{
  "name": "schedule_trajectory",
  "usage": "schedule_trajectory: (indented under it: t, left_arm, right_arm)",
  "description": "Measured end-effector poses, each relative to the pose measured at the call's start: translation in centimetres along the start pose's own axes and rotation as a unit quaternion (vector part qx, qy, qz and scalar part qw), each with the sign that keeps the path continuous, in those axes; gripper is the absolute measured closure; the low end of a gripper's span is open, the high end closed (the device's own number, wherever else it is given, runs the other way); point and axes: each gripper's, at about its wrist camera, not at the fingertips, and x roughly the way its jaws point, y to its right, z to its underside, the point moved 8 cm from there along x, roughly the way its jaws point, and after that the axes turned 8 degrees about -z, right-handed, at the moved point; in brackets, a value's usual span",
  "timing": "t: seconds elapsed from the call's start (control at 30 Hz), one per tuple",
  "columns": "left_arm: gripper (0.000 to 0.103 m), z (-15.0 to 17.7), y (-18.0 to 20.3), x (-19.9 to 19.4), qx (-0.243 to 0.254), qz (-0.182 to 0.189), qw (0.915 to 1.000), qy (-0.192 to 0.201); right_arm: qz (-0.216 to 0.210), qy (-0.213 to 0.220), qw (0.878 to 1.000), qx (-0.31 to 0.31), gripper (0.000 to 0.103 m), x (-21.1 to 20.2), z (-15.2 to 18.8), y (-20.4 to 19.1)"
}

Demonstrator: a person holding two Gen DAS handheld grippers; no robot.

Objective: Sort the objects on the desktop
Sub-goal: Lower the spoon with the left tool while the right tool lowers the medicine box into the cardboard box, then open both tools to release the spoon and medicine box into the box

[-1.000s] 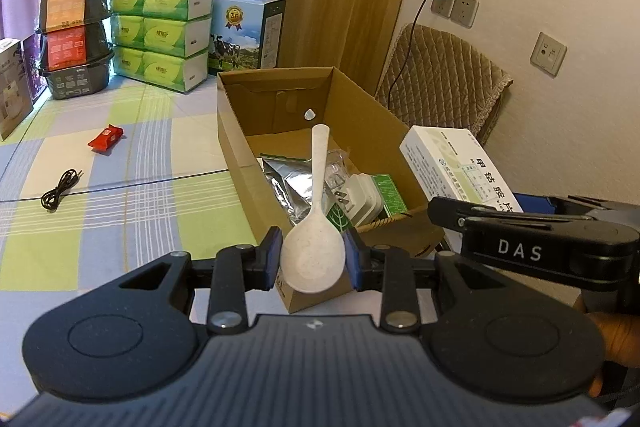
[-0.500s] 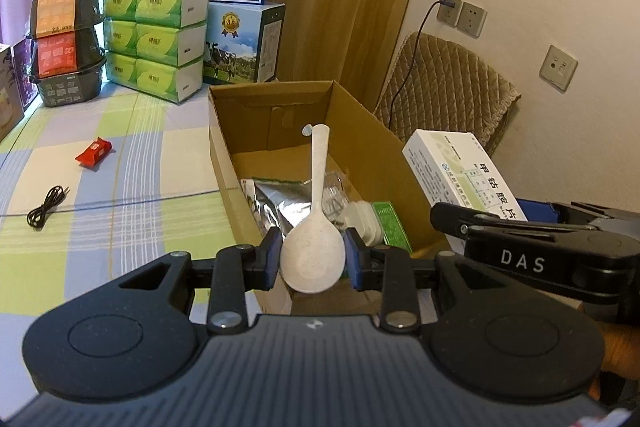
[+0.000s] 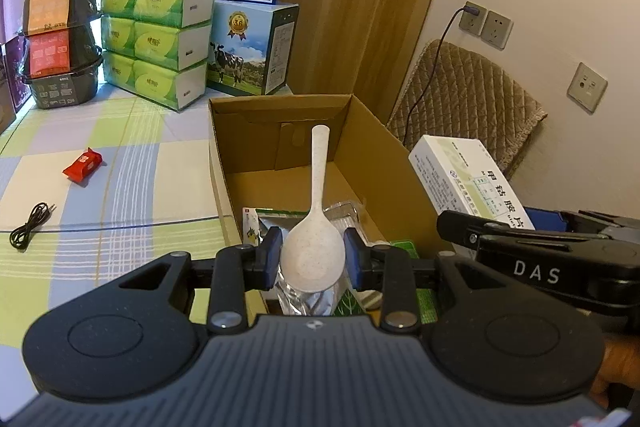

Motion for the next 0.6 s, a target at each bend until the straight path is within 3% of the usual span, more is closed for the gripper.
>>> schedule_trajectory:
  t: [0.17, 0.27, 0.6]
  left_arm:
    - [0.075, -0.7, 0.2, 2.2, -0.014, 0.011, 0.9998, -0.005]
    - [0.066, -1.1, -0.1, 3.0, -0.016, 0.008, 0.9998, -0.011]
    - [0.066, -0.8, -2.6, 0.8, -0.033, -0.009, 0.9994, 0.009]
  right_arm:
    - [0.003, -0.007, 1.0, -0.002, 0.034, 1.4, -0.5, 0.6]
    - [0.004, -0.009, 1.0, -0.002, 0.034, 1.9, -0.7, 0.9]
    - [-0.013, -0.021, 1.0, 0.005, 0.034, 2.9, -0.3, 0.2]
